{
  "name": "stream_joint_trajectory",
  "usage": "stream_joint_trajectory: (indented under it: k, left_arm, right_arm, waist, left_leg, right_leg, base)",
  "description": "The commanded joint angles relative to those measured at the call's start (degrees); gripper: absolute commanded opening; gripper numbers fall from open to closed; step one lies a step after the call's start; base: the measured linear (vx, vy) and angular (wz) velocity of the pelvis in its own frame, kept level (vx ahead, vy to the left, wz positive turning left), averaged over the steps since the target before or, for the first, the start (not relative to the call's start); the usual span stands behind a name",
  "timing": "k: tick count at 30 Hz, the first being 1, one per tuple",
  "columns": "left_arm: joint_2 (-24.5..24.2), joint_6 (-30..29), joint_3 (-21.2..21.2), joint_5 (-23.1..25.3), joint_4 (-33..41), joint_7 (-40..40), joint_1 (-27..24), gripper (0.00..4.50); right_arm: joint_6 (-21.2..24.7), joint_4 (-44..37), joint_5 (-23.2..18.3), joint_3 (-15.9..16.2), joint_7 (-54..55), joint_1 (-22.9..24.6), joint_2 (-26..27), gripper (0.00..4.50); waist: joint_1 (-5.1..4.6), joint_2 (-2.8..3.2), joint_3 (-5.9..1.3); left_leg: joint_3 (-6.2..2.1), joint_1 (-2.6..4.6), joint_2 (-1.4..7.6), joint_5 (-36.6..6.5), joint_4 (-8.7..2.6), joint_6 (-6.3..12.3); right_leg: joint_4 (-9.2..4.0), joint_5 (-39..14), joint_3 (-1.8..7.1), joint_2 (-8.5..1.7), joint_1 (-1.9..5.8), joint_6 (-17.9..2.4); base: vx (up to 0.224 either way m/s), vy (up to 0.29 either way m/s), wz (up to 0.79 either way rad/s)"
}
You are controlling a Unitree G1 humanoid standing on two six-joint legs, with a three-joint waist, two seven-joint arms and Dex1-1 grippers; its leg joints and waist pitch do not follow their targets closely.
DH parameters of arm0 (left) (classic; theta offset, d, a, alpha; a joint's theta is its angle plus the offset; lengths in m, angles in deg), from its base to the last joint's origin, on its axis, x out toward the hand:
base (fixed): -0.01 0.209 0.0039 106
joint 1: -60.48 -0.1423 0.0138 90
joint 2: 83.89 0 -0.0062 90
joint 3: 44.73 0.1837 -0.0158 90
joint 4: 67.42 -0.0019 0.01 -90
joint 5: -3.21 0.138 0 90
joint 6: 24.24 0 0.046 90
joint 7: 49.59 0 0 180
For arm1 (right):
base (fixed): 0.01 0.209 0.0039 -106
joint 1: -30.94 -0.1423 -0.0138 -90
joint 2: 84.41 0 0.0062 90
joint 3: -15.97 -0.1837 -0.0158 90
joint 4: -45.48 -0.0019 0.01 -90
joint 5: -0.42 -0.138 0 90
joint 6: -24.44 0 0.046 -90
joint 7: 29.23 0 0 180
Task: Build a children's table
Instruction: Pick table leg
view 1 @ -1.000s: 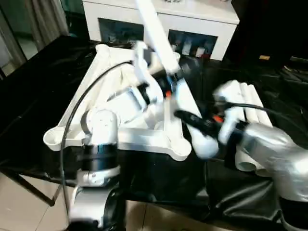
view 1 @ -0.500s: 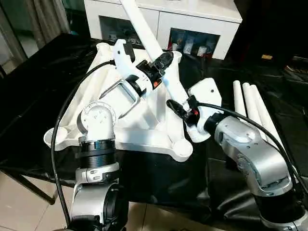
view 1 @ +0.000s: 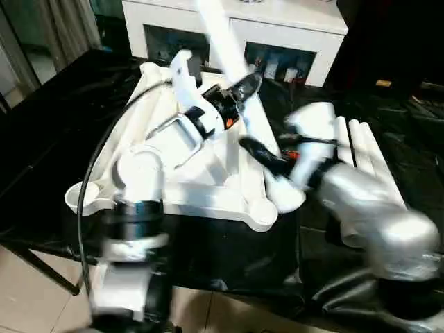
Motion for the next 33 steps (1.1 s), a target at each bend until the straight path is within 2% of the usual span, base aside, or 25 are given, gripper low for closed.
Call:
stream_joint_trajectory:
  k: [1,2,4,5,6,9,10,12,13,14,17,18,23,31,32,33]
  left_arm:
    - [-2.0,-2.3,1.4,-2.4,-0.3,7.1,2.0,1.74]
    - [-4.1,-3.8,2.1,-4.0,0.0,11.8,2.4,1.74]
    - [-5.9,-4.8,3.0,-5.2,0.4,16.1,2.6,1.74]
    - [-7.9,-5.6,4.3,-6.4,1.3,21.2,2.5,1.74]
    - [-8.6,-5.8,4.8,-6.8,1.8,23.2,2.5,1.74]
    - [-10.2,-5.6,6.7,-6.4,2.0,27.6,2.5,1.74]
    - [-10.4,-5.7,7.1,-6.7,2.0,29.3,2.5,1.74]
    - [-10.4,-5.9,7.1,-7.4,2.3,30.8,2.5,1.74]
    - [-10.3,-6.1,6.9,-7.9,2.3,31.2,2.5,1.74]
    - [-10.2,-6.2,6.7,-8.4,2.5,31.5,2.5,1.74]
    - [-10.3,-6.0,6.4,-9.0,2.2,32.7,2.6,1.74]
    - [-10.3,-6.0,6.3,-9.2,2.1,32.9,2.7,1.74]
    - [-10.3,-5.7,6.1,-9.3,1.4,33.6,3.0,1.74]
    - [-9.7,-3.9,6.0,-7.8,-0.3,32.0,3.6,1.74]
    - [-9.4,-3.0,5.9,-6.7,-0.7,30.5,3.6,2.44]
    - [-8.8,-2.5,5.6,-5.7,-1.7,28.0,3.9,2.44]
  right_arm:
    - [3.9,-2.1,-6.8,-2.7,-5.8,1.4,-2.1,2.97]
    - [5.6,-2.2,-9.7,-4.1,-8.0,1.9,-3.3,2.97]
    - [7.0,-2.2,-11.8,-5.2,-9.4,2.2,-4.1,2.97]
    - [8.5,-2.3,-14.1,-6.1,-10.6,2.3,-4.7,2.97]
    - [9.0,-2.4,-14.9,-6.4,-11.1,2.4,-4.9,2.97]
    - [10.6,-2.7,-17.9,-7.4,-11.8,2.7,-5.1,2.97]
    - [11.2,-3.4,-19.1,-7.3,-12.5,3.3,-5.6,2.97]
    - [12.1,-4.0,-20.7,-7.0,-13.3,4.0,-6.1,2.97]
    - [12.5,-4.2,-21.3,-6.8,-13.5,4.2,-6.3,2.8]
    - [12.9,-4.4,-21.5,-6.5,-13.5,4.6,-6.4,2.63]
    - [14.1,-5.4,-22.0,-5.4,-14.3,5.6,-7.3,2.5]
    - [14.3,-5.7,-22.1,-5.0,-14.5,6.0,-7.7,2.25]
    - [15.0,-6.0,-22.8,-4.2,-14.2,6.6,-8.7,1.91]
    - [13.2,-5.0,-21.9,-4.6,-11.9,5.9,-7.6,1.85]
    - [12.3,-4.6,-20.6,-4.5,-10.7,5.5,-7.2,1.85]
    - [11.5,-4.0,-19.5,-4.5,-9.4,5.1,-6.5,1.85]
  waist:
    - [0.34,0.28,-4.87]
    - [0.37,0.18,-4.85]
    - [0.26,0.19,-4.76]
    - [0.27,0.02,-4.79]
    - [0.34,0.11,-4.75]
    - [0.39,-0.03,-4.51]
    - [0.44,0.18,-4.44]
    - [0.55,0.16,-4.5]
    - [0.56,0.15,-4.42]
    - [0.66,0.21,-4.47]
    - [0.86,0.07,-4.57]
    - [0.92,0.06,-4.55]
    - [1.08,0.0,-4.66]
    - [1.33,-0.12,-4.73]
    - [1.33,-0.09,-4.69]
    - [1.3,-0.06,-4.71]
  left_leg:
    - [-0.93,1.12,2.75,-4.5,-3.83,2.59]
    - [-0.91,1.1,2.69,-4.8,-3.83,2.61]
    - [-1.01,0.91,2.81,-5.1,-3.94,2.02]
    - [-0.95,1.04,2.76,-5.5,-3.96,1.71]
    - [-0.94,1.08,2.76,-5.7,-3.97,1.56]
    - [-0.89,1.28,2.94,-7.8,-4.17,0.34]
    - [-0.92,1.28,2.91,-8.4,-4.22,-0.08]
    - [-0.92,1.41,2.98,-8.9,-4.23,-0.69]
    - [-0.95,1.29,2.95,-9.4,-4.28,-1.05]
    - [-1.0,1.29,2.93,-9.5,-4.27,-1.22]
    - [-1.05,1.14,2.88,-8.8,-4.29,-1.3]
    - [-1.04,1.13,2.87,-8.7,-4.28,-1.32]
    - [-1.07,1.09,2.9,-8.3,-4.2,-1.37]
    - [-1.01,1.04,2.85,-7.5,-4.15,-1.22]
    - [-1.03,1.0,2.89,-7.6,-4.19,-1.3]
    - [-1.03,1.05,2.88,-7.8,-4.17,-1.41]
  right_leg:
    - [-2.97,-1.3,2.74,-3.66,3.65,-13.0]
    - [-3.06,-2.6,2.67,-3.73,3.64,-13.2]
    - [-3.14,-4.1,2.56,-3.8,3.61,-13.4]
    - [-3.25,-5.4,2.56,-3.9,3.55,-13.4]
    - [-3.26,-6.1,2.59,-3.93,3.5,-13.4]
    - [-3.68,-10.4,2.62,-4.03,3.26,-12.6]
    - [-3.89,-12.2,2.63,-4.07,3.22,-12.1]
    - [-4.04,-13.5,2.6,-4.08,3.14,-11.4]
    - [-4.21,-14.4,2.58,-4.12,3.15,-11.0]
    - [-4.21,-15.1,2.57,-4.12,3.17,-10.7]
    - [-4.25,-14.9,2.55,-4.06,3.23,-9.9]
    - [-4.28,-15.1,2.55,-4.05,3.21,-9.8]
    - [-4.18,-14.9,2.52,-4.08,3.13,-9.6]
    - [-4.06,-13.7,2.49,-4.01,3.13,-9.7]
    - [-4.14,-13.9,2.49,-4.07,3.09,-9.7]
    - [-4.09,-14.0,2.46,-4.07,3.08,-9.7]
  base:
    - [0.0,0.0,0.0]
    - [0.0,0.0,0.0]
    - [0.0,0.0,0.0]
    - [0.0,0.0,0.0]
    - [0.0,0.0,0.0]
    - [0.0,0.0,0.0]
    - [0.0,0.0,0.0]
    - [0.0,0.0,0.0]
    - [0.0,0.0,0.0]
    - [0.0,0.0,0.0]
    - [0.0,0.0,0.0]
    - [0.0,0.0,0.0]
    - [0.0,0.0,0.0]
    - [0.0,0.0,0.0]
    - [0.0,0.0,0.0]
    - [0.0,0.0,0.0]
